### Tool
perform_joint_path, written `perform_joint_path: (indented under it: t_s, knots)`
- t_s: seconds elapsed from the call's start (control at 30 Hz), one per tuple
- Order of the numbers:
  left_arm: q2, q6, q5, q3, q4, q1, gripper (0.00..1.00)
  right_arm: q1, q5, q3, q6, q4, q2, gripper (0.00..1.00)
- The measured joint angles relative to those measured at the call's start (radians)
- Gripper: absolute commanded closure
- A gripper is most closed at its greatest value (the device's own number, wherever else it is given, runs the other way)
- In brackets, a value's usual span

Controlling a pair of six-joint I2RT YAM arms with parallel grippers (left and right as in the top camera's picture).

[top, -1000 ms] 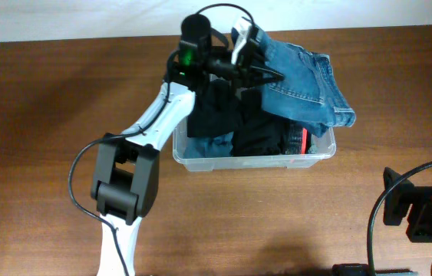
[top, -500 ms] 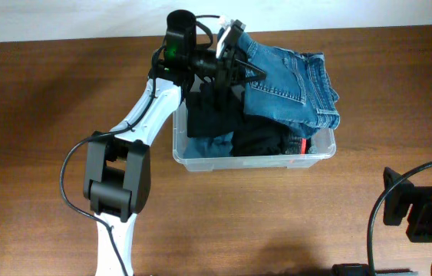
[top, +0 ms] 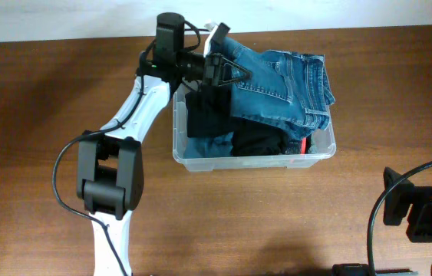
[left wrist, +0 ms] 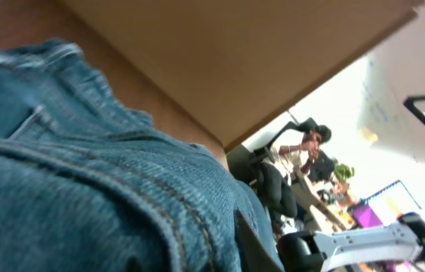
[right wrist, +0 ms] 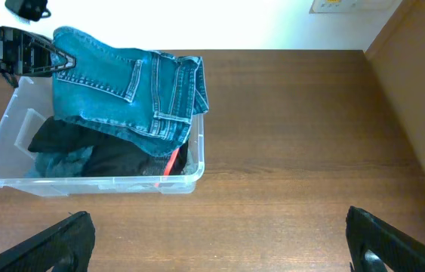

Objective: Pack container
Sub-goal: 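Lower the blue jeans into the bin on top of the garments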

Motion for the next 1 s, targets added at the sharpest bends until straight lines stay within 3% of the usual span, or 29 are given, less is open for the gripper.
perform_joint_path:
  t_s: [0.3,0.53,0.7,1.0]
  knots:
    - [-0.002,0.037,-0.136,0.011,-0.271,0.04,0.99,0.0,0.002,0.0,0.0,0.0,0.0,0.01]
    - [-0.102,0.29,-0.57,0.017,-0.69,0.019,0.99,0.0,0.002,0.0,0.0,0.0,0.0,0.01]
    - [-0.177,0.359,-0.79,0.017,-0.795,-0.017,0.99,0.0,0.002,0.0,0.0,0.0,0.0,0.02]
    - [-0.183,0.391,-0.996,0.019,-0.945,-0.043,0.99,0.0,0.002,0.0,0.0,0.0,0.0,0.02]
